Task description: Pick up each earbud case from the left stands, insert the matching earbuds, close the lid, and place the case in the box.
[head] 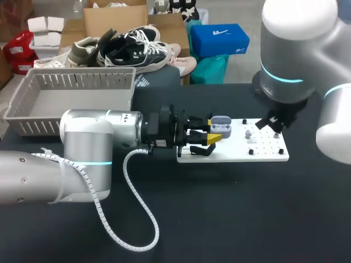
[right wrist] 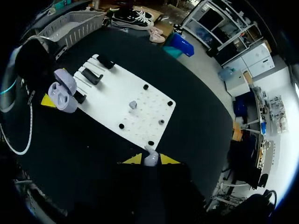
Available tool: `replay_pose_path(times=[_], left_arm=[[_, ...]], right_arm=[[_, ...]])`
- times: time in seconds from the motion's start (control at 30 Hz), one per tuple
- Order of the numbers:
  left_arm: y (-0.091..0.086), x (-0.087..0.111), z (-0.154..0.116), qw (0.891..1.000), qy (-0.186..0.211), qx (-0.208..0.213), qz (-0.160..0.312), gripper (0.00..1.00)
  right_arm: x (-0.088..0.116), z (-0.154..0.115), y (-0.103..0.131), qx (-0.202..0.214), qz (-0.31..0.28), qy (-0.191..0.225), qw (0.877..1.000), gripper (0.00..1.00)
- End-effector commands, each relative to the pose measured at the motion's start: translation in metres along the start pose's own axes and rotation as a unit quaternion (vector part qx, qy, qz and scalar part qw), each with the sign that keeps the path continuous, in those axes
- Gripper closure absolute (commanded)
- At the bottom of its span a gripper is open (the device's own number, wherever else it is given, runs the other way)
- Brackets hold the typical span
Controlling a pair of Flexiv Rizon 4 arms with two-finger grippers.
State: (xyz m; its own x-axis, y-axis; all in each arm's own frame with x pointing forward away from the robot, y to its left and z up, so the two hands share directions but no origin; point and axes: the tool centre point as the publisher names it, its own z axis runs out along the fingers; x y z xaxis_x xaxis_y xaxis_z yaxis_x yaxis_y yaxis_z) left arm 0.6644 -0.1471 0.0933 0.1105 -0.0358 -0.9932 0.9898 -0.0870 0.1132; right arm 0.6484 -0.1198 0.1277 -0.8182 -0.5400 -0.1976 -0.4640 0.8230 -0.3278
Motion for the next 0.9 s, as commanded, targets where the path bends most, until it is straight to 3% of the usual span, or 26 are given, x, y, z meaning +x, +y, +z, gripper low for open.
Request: replay_pose_path(times=[0.03,0.23,0.43,0.6,0.9], left_arm=[[0.001,0.002,0.000,1.000,-0.002,0.002,0.001,1.00],[0.001,0.002,0.000,1.000,-0.002,0.002,0.001,1.00],[0.001,0.002,0.000,1.000,-0.002,0.002,0.001,1.00],[0.001,0.002,0.000,1.000,-0.002,0.002,0.001,1.00],[0.001,0.002,0.000,1.000,-0.002,0.002,0.001,1.00]], right_arm=[[-0.005,-0.035,0.012,-0.006,-0.029,0.001,1.000,1.00],[-0.021,-0.056,0.030,-0.006,-0.089,0.014,0.996,1.00],[-0.031,-0.064,0.039,0.006,-0.108,0.050,0.993,1.00],[-0.033,-0.064,0.047,0.022,-0.108,0.084,0.990,1.00],[-0.033,-0.064,0.052,-0.005,-0.074,0.075,0.994,1.00]])
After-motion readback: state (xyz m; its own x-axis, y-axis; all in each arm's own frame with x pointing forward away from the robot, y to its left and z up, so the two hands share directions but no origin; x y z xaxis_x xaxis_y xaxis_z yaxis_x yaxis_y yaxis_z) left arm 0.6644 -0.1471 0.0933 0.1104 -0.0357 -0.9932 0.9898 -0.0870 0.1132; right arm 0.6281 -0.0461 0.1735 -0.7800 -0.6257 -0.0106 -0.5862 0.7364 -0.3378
